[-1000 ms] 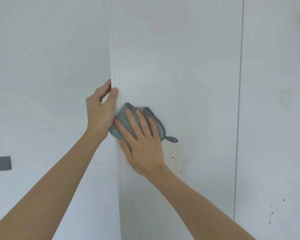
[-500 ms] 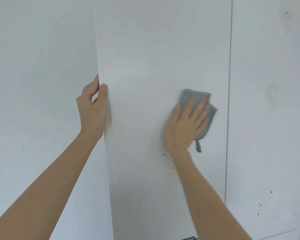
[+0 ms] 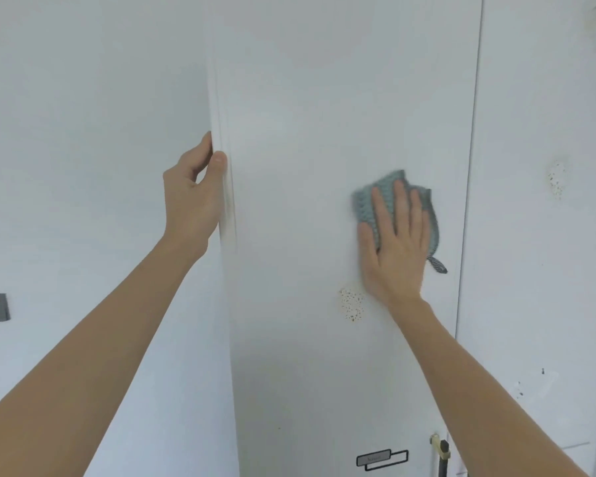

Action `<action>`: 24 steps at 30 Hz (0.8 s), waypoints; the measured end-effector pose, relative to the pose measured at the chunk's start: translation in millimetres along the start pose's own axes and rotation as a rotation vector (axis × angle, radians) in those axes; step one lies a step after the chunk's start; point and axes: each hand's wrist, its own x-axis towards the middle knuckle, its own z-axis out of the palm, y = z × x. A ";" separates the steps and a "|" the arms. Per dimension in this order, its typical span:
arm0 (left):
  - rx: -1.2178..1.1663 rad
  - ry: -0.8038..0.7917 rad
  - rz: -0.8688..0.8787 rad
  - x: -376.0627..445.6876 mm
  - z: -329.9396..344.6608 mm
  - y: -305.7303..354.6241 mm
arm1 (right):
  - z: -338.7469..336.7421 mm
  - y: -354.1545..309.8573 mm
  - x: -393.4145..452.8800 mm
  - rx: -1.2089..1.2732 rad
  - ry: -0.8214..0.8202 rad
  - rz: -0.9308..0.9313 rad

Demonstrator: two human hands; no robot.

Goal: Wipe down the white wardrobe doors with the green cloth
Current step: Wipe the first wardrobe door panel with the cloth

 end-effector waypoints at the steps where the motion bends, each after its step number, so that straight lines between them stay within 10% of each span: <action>1: -0.005 -0.015 -0.003 -0.3 -0.7 0.8 | -1.9 6.5 8.4 0.002 0.039 0.152; 6: -0.012 -0.074 -0.008 -2.8 -4.5 7.9 | 17.7 -64.1 20.6 0.027 0.228 0.573; 15: -0.053 -0.053 0.040 -10.2 -2.8 2.9 | 19.8 -81.4 -91.7 0.017 -0.202 -0.584; 24: -0.019 -0.033 -0.010 -27.3 -11.7 -9.4 | 14.6 -21.7 -24.9 0.045 0.146 0.501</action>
